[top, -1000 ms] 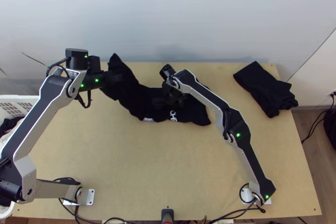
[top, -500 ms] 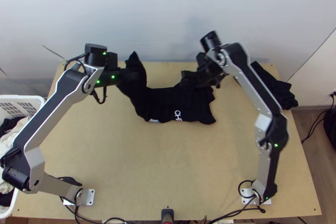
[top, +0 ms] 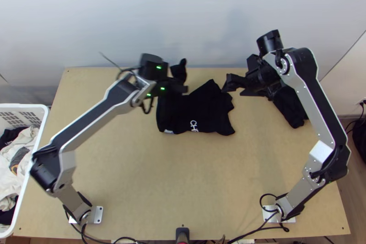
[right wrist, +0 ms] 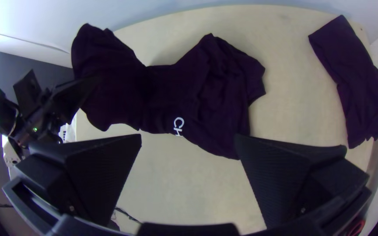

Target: Fold the t-shirt

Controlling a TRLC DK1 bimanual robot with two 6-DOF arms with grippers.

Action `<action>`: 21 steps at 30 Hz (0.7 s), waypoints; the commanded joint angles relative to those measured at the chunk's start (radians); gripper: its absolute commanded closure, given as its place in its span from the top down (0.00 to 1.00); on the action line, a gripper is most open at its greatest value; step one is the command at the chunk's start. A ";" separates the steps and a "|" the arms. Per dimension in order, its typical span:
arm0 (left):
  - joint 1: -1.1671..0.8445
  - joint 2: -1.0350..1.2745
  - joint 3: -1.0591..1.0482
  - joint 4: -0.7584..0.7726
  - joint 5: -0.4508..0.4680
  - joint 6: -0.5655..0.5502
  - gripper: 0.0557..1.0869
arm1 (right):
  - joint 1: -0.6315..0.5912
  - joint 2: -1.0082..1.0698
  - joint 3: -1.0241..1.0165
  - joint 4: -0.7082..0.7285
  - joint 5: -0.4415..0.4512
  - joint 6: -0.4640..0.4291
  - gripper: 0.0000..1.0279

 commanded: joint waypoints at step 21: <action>-0.233 0.527 0.374 0.079 -0.146 -0.015 0.06 | -0.085 -0.045 -0.110 0.006 -0.019 0.020 0.96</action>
